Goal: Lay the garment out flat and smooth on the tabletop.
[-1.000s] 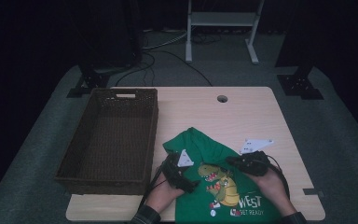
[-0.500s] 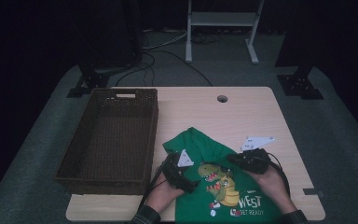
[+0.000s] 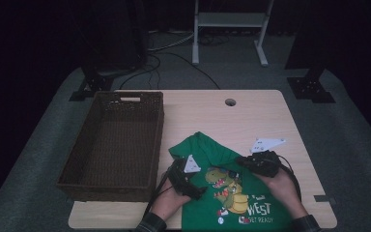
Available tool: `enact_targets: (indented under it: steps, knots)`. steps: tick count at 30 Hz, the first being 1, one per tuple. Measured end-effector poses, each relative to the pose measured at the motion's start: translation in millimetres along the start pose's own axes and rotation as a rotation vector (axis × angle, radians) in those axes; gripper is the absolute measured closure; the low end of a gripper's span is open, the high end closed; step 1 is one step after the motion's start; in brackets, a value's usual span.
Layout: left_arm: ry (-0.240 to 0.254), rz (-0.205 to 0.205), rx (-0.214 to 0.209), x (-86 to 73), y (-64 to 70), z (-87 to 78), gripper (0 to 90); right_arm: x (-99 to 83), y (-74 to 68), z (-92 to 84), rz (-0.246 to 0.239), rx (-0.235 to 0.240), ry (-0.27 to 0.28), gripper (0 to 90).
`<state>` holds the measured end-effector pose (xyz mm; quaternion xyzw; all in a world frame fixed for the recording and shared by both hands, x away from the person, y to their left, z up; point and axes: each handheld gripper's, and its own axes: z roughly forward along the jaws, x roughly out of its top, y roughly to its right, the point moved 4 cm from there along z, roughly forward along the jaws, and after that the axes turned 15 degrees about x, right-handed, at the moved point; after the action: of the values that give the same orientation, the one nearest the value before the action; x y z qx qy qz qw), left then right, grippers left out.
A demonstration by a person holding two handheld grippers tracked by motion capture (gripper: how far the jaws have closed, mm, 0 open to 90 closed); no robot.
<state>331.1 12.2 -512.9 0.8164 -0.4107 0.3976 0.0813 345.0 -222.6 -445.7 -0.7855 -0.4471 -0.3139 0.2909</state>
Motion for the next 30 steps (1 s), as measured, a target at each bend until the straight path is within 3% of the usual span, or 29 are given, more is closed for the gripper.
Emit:
enact_targets:
  steps: [30]
  knots:
    - [-0.001,0.0,0.0,0.0,0.0,-0.1,0.6,11.1,16.0,-9.5,0.023,-0.014,0.013,87.1]
